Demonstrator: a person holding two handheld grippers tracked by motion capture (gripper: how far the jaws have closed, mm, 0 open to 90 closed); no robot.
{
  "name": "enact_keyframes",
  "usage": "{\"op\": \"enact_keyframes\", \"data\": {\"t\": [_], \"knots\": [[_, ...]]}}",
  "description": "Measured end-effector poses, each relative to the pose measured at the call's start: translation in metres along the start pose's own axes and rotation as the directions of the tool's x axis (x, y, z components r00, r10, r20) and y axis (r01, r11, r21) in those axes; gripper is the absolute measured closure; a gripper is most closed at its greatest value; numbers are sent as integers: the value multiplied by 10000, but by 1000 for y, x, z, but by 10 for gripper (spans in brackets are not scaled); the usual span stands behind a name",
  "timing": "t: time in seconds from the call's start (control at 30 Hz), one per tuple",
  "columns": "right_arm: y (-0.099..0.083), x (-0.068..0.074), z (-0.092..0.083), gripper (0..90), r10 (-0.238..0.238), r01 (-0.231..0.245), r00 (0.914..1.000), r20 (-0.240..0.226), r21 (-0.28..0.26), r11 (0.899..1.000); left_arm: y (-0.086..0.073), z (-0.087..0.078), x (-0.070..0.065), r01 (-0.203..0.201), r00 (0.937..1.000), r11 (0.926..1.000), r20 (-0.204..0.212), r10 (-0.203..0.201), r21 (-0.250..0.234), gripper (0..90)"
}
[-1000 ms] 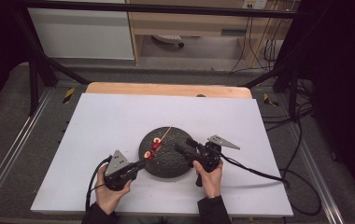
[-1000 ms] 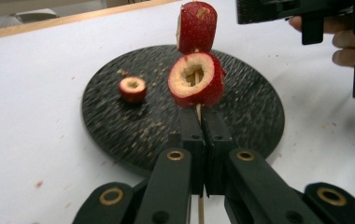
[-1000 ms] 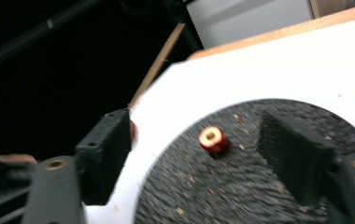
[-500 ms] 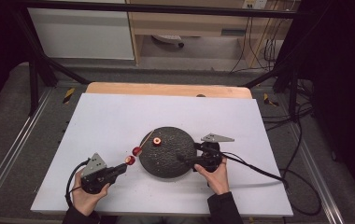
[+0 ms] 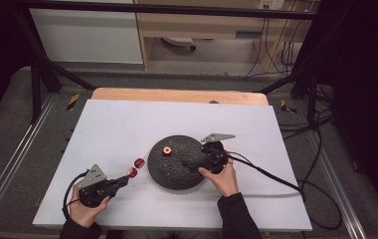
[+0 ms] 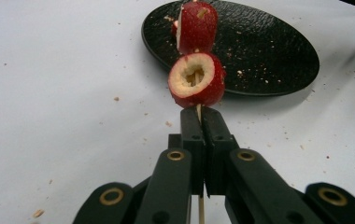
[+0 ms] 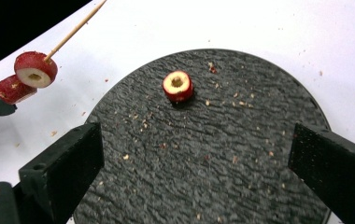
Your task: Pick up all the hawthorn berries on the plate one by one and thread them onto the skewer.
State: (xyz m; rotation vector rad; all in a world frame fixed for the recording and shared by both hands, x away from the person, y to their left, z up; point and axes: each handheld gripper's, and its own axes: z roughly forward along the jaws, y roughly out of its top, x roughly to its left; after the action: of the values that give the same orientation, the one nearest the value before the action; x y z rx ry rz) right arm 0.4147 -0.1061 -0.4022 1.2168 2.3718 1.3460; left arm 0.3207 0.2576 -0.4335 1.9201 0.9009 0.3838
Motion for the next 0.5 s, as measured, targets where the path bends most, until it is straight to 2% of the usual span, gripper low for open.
{"op": "enact_keyframes", "data": {"t": [0.5], "knots": [[36,10,27,56,-518,510,9986,124,575,9970,-1,-2,6,141,9999,9999,3,-141,5,884]]}}
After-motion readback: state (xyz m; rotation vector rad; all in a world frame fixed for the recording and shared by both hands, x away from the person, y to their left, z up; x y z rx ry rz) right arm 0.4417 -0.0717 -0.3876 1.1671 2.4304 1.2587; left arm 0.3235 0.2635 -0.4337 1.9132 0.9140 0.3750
